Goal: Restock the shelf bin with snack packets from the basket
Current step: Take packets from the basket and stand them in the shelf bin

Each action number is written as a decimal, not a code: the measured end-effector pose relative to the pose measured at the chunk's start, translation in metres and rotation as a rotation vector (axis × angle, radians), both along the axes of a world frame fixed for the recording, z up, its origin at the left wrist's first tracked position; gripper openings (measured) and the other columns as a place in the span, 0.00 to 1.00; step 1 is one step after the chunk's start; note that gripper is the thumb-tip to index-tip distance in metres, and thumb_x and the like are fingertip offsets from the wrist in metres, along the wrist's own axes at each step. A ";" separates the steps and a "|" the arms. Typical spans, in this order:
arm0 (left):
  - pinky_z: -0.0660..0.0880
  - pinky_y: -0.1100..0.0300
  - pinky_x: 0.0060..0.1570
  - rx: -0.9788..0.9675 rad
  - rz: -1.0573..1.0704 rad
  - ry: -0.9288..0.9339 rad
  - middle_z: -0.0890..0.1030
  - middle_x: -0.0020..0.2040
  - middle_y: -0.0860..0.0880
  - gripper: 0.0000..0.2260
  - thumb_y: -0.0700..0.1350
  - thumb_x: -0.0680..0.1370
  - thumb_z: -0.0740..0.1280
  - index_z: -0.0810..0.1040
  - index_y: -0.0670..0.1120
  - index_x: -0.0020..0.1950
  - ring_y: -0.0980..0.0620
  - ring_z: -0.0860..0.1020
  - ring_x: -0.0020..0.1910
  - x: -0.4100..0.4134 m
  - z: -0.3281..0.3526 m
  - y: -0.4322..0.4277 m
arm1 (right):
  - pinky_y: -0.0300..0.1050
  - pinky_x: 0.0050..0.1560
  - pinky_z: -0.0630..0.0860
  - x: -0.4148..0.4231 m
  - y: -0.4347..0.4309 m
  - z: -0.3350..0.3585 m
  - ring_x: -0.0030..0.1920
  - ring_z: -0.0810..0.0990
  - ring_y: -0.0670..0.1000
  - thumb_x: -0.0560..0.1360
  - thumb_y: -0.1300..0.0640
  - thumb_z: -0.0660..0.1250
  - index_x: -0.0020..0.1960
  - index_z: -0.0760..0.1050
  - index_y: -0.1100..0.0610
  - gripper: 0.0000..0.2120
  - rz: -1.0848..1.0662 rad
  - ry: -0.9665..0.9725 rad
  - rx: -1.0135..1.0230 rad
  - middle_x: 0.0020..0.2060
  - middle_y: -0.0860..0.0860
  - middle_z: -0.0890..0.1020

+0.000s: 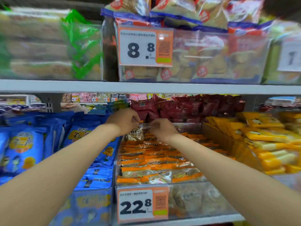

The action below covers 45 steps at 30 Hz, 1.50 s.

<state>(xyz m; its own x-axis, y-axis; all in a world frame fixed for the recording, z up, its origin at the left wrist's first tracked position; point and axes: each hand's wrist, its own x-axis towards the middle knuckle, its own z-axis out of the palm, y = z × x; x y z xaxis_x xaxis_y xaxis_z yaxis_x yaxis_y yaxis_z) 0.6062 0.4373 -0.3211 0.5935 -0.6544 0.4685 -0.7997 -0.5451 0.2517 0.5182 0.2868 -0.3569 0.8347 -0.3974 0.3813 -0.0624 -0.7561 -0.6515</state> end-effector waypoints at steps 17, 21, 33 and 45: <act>0.66 0.61 0.32 -0.077 -0.362 0.232 0.74 0.32 0.53 0.07 0.42 0.72 0.71 0.74 0.48 0.36 0.56 0.71 0.31 -0.256 -0.075 -0.093 | 0.46 0.37 0.70 -0.268 -0.041 -0.091 0.36 0.72 0.47 0.71 0.62 0.68 0.43 0.75 0.56 0.04 -0.262 -0.414 -0.189 0.33 0.42 0.72; 0.65 0.62 0.31 -0.004 -0.444 0.323 0.74 0.31 0.51 0.07 0.40 0.71 0.71 0.75 0.47 0.36 0.57 0.71 0.30 -0.313 -0.131 -0.136 | 0.47 0.37 0.68 -0.338 -0.071 -0.148 0.34 0.74 0.50 0.71 0.62 0.69 0.41 0.75 0.56 0.03 -0.366 -0.327 -0.097 0.31 0.44 0.74; 0.69 0.65 0.27 0.300 -0.597 0.847 0.75 0.28 0.48 0.11 0.37 0.73 0.72 0.74 0.46 0.33 0.58 0.72 0.24 -0.476 -0.376 -0.237 | 0.39 0.37 0.68 -0.552 -0.123 -0.389 0.31 0.73 0.43 0.70 0.63 0.69 0.44 0.78 0.55 0.04 -0.729 0.024 0.305 0.31 0.44 0.76; 0.73 0.62 0.34 0.495 -0.341 1.373 0.82 0.45 0.43 0.05 0.40 0.79 0.67 0.79 0.40 0.44 0.53 0.79 0.34 -0.502 -0.542 -0.208 | 0.47 0.42 0.70 -0.649 -0.141 -0.584 0.46 0.71 0.53 0.76 0.57 0.67 0.67 0.70 0.66 0.23 -0.776 0.937 0.728 0.48 0.56 0.74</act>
